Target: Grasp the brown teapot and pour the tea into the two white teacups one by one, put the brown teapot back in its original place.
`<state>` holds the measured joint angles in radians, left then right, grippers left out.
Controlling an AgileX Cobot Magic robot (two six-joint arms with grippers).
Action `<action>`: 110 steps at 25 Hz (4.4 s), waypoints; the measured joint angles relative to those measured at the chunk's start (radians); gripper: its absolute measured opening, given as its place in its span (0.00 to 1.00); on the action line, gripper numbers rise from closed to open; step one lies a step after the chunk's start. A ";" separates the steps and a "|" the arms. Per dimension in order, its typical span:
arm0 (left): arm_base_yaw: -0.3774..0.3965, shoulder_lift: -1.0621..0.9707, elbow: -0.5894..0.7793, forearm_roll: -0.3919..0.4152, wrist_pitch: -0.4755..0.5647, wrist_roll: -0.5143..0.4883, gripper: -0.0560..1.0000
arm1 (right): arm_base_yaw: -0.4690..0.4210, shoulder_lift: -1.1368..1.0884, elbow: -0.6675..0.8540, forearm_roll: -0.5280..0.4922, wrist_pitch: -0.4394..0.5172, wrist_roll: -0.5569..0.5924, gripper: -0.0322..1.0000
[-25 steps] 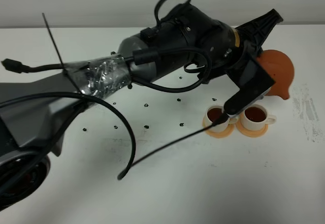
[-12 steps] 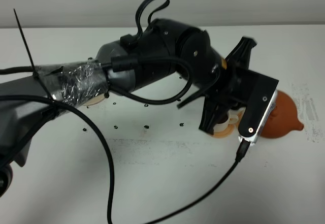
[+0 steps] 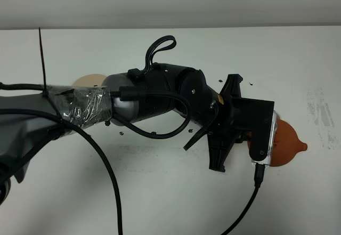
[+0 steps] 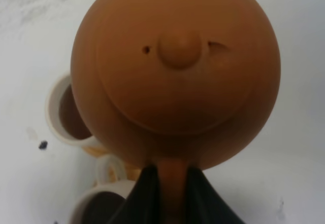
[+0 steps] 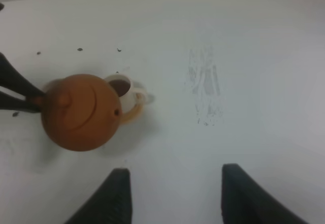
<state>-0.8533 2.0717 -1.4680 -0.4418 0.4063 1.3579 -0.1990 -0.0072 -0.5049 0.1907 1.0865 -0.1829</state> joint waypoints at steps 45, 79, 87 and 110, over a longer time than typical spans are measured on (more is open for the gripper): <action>0.251 -0.192 0.209 0.081 -0.069 -0.425 0.17 | 0.000 0.000 0.000 0.000 0.000 0.000 0.44; 0.767 -0.337 0.465 0.203 -0.108 -0.838 0.17 | 0.000 0.000 0.000 0.000 0.000 0.000 0.44; 0.755 -0.306 0.465 0.203 -0.165 -0.844 0.17 | 0.000 0.000 0.000 0.000 0.000 0.000 0.44; 0.728 -0.215 0.465 0.203 -0.265 -0.844 0.17 | 0.000 0.000 0.000 0.000 0.000 0.000 0.44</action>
<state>-0.1249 1.8568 -1.0031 -0.2390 0.1416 0.5137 -0.1990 -0.0072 -0.5049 0.1907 1.0865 -0.1829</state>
